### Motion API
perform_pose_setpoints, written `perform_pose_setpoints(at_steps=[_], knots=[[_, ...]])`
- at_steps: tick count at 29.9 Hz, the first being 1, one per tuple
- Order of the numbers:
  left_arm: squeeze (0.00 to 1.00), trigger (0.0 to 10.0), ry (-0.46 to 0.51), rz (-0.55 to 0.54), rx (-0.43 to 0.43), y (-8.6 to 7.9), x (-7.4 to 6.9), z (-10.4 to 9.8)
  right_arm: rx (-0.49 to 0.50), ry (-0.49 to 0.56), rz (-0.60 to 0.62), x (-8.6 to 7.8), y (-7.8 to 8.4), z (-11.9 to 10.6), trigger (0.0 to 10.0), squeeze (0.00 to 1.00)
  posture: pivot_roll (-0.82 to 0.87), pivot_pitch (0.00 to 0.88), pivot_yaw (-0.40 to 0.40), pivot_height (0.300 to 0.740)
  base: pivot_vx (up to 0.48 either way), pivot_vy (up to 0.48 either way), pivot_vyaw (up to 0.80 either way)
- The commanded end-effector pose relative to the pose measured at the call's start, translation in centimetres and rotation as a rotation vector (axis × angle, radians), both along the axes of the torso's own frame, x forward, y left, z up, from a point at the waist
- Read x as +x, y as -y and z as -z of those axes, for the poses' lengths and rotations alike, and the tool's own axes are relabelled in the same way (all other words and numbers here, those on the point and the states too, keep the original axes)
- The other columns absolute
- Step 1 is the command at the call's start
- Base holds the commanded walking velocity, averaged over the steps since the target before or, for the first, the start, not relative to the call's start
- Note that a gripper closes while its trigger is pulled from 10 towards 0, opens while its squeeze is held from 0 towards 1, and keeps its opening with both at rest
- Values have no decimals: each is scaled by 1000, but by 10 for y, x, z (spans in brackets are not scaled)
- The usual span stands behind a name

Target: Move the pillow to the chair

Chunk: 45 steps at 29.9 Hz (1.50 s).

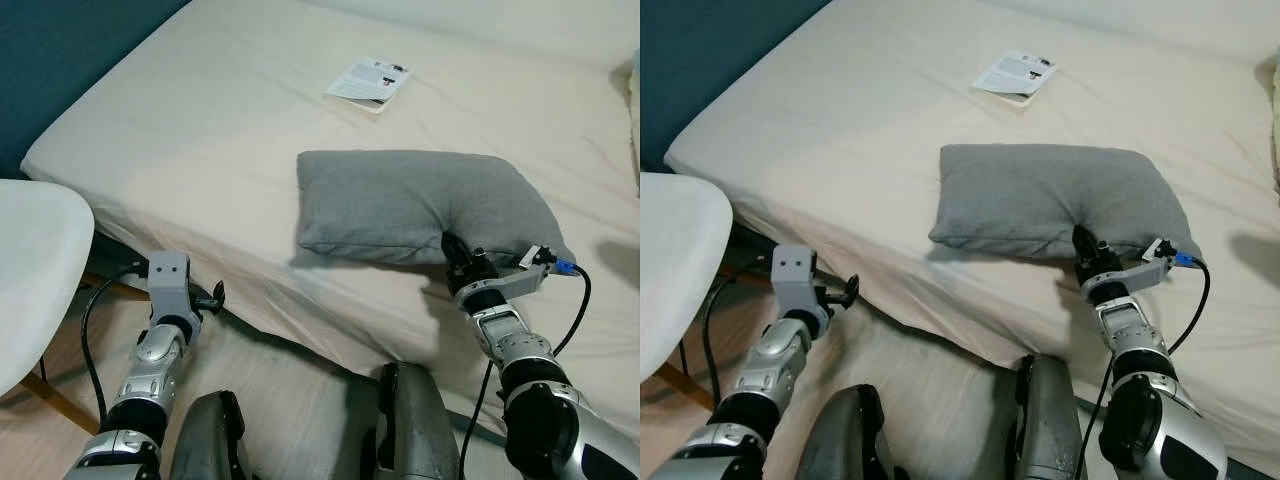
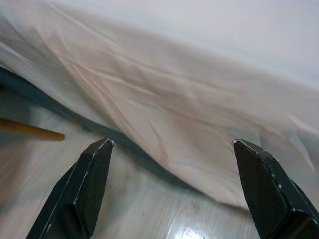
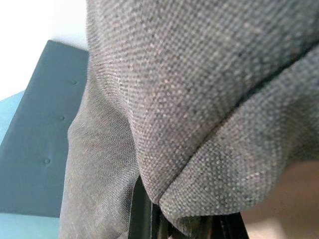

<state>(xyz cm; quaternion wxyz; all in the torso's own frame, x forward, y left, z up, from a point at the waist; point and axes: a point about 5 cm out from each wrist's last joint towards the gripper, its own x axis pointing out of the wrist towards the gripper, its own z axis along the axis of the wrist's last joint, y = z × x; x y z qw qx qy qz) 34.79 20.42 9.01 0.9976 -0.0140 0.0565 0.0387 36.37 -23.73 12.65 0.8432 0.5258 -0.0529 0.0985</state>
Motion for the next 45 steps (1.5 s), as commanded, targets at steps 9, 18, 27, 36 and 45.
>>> perform_pose_setpoints(at_steps=[9, 18, 27, 36, 45], knots=[[0, 10000, -43, -94, -30, -15, 4, -2, -85, 165, -54, 3, 2, -32, 0, 0, -18, 214, 17, 506, 0, 0, 0], [0, 10000, -21, -152, -47, -27, 12, -18, -144, 362, -143, 1, -4, -77, 0, 0, -42, 154, 13, 536, -330, 0, 0], [0, 10000, -9, -164, -44, -31, 14, -22, -168, 387, -173, -2, -10, -85, 0, 0, -42, 113, 3, 565, -424, 0, 0], [0, 10000, 7, -142, -55, -23, 13, -20, -176, 370, -209, -6, -20, -80, 0, 0, -45, 91, 0, 595, -138, 0, 0], [0, 10000, 5, -116, -63, -13, 13, -17, -180, 367, -224, -8, -25, -80, 0, 0, -48, 87, -2, 620, 0, 0, 0]])
